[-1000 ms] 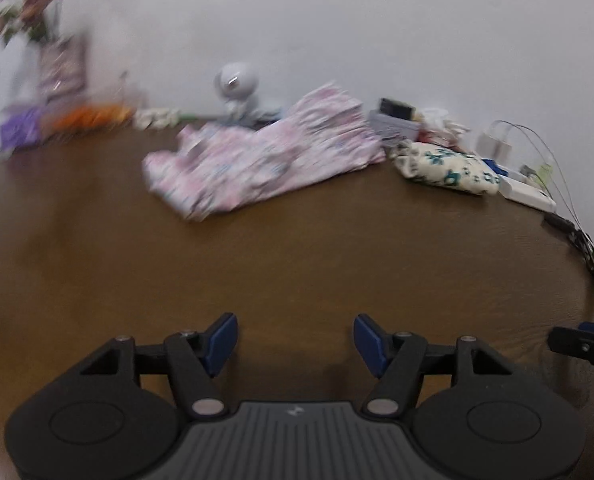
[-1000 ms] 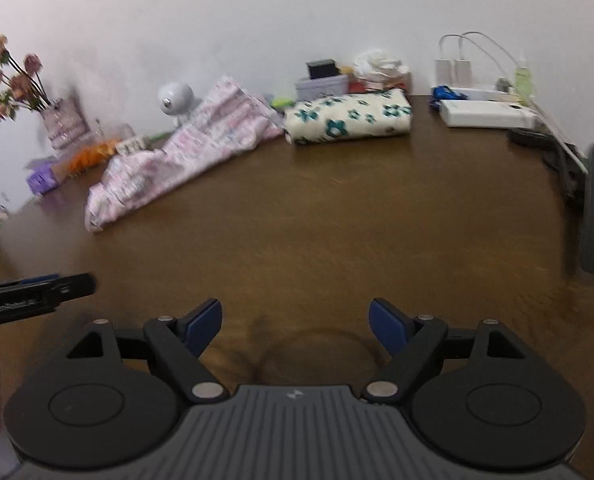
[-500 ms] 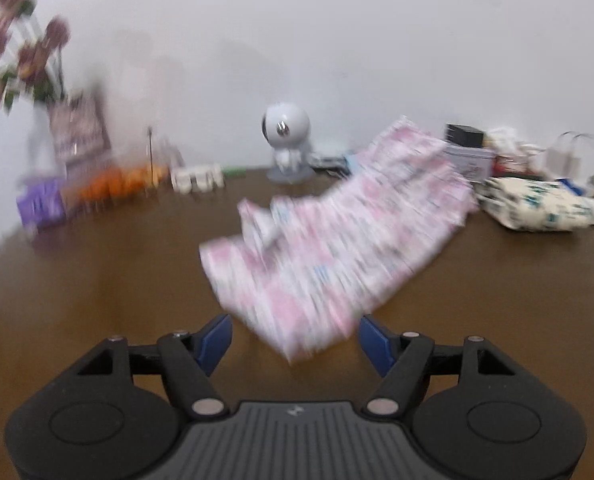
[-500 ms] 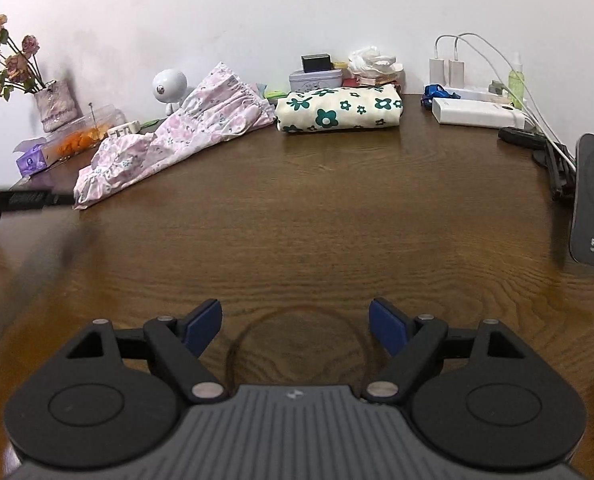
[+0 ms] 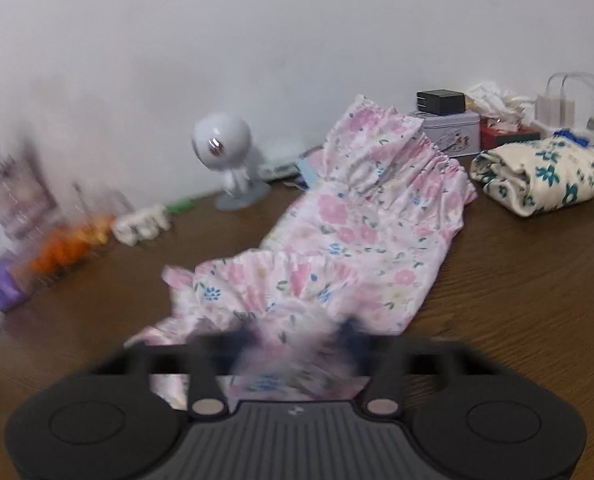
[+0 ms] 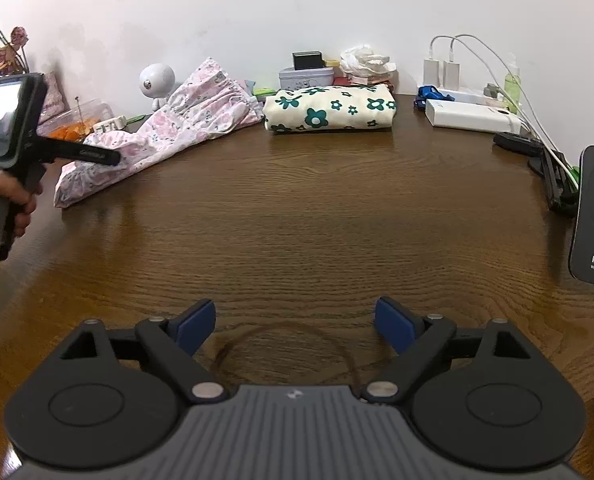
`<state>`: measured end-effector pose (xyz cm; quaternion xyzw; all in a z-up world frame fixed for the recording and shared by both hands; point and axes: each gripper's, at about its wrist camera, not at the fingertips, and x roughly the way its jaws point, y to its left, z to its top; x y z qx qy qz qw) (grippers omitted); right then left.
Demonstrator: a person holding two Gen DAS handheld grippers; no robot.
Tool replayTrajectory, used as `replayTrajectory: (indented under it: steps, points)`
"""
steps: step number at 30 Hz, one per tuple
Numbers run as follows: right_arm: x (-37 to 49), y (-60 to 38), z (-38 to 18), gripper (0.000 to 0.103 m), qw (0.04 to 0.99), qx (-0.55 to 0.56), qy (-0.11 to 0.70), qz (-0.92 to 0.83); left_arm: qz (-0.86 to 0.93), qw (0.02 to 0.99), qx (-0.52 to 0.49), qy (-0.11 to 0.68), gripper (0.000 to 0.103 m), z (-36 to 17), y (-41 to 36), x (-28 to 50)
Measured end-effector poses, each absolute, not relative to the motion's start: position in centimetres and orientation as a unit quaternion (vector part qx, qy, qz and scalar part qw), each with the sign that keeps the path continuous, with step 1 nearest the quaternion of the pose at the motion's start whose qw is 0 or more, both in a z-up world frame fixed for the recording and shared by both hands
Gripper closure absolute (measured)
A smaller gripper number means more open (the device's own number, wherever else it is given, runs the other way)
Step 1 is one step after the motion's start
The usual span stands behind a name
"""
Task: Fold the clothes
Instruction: 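Grasp the pink floral garment with the left gripper and pull it toward the body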
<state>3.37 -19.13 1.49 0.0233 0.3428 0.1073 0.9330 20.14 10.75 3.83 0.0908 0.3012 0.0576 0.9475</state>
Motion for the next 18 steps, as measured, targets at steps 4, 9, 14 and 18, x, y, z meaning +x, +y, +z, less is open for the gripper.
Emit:
replayTrajectory:
  steps: [4, 9, 14, 18]
  points:
    - [3.2, -19.3, 1.3, 0.012, 0.934, 0.023, 0.34, 0.107, 0.044, 0.958, 0.03, 0.282, 0.101, 5.6, 12.2, 19.1]
    - [3.0, -19.9, 1.2, 0.01, 0.935, 0.035, 0.334, 0.109, 0.022, 0.976, -0.014, 0.218, 0.101, 13.1, 14.3, 15.0]
    - [2.7, -20.5, 1.2, 0.01, 0.937, 0.052, 0.328, 0.109, -0.011, 0.984, -0.032, 0.174, 0.101, 19.7, 14.9, 10.5]
    - [2.5, -21.2, 1.1, 0.01, 0.937, 0.073, 0.321, 0.113, -0.03, 0.987, -0.04, 0.154, 0.1, 22.4, 14.3, 7.6]
